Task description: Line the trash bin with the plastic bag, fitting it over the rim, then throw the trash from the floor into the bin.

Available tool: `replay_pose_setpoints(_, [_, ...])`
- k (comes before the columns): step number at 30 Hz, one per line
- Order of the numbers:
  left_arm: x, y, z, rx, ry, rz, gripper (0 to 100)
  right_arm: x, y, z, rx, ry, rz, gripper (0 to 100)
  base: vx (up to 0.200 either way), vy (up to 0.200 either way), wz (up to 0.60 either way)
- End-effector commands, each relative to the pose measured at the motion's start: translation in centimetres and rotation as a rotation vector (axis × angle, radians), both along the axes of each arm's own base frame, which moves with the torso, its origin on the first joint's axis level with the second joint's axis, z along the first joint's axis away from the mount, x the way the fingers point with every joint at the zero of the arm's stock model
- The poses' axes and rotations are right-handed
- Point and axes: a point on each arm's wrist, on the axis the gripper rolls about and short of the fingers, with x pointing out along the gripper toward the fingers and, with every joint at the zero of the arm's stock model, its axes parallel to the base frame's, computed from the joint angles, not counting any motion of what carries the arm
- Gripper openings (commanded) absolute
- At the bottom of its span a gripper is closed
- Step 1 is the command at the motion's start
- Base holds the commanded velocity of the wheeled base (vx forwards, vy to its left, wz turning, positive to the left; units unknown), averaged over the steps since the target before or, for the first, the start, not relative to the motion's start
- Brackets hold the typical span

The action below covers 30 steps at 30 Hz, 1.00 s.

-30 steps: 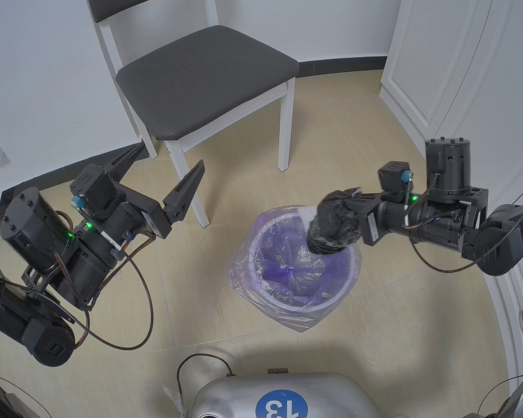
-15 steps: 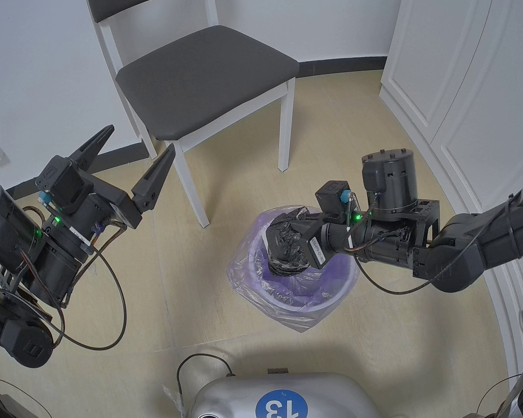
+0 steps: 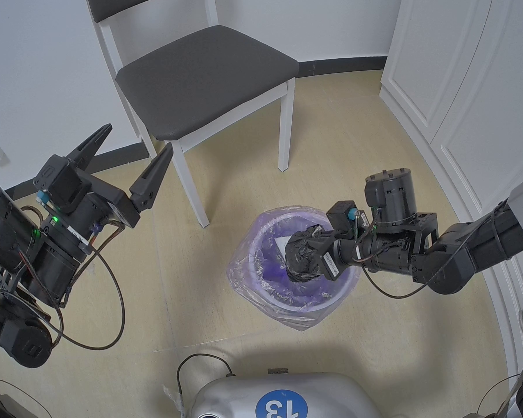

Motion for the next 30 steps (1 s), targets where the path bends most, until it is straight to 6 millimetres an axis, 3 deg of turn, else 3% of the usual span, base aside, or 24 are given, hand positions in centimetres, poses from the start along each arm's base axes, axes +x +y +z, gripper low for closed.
replay_pose_setpoints(1, [0.1,0.0,0.1,-0.006,-0.013,0.001,100,-0.8,-0.5,-0.7,-0.032,0.017,0.011,0,0.000,0.000,0.00])
replay_pose_setpoints(10, [-0.1,0.0,-0.2,0.009,-0.008,-0.020,100,-2.6,-1.4,-0.9,-0.078,0.029,0.074,0,0.000,0.000,0.00])
replay_pose_setpoints(16, [-0.1,0.0,-0.2,0.009,-0.009,-0.022,100,-4.2,-0.9,-1.2,-0.099,0.047,0.118,0,0.000,0.000,0.00])
replay_pose_setpoints(26, [0.0,0.0,-0.2,0.010,-0.007,-0.020,100,-4.4,-0.7,-1.2,-0.115,0.038,0.137,0,0.000,0.000,0.00])
replay_pose_setpoints(30, [0.0,0.0,-0.2,0.010,-0.007,-0.020,100,-5.4,-0.9,-1.3,-0.128,0.058,0.153,0,0.000,0.000,0.00])
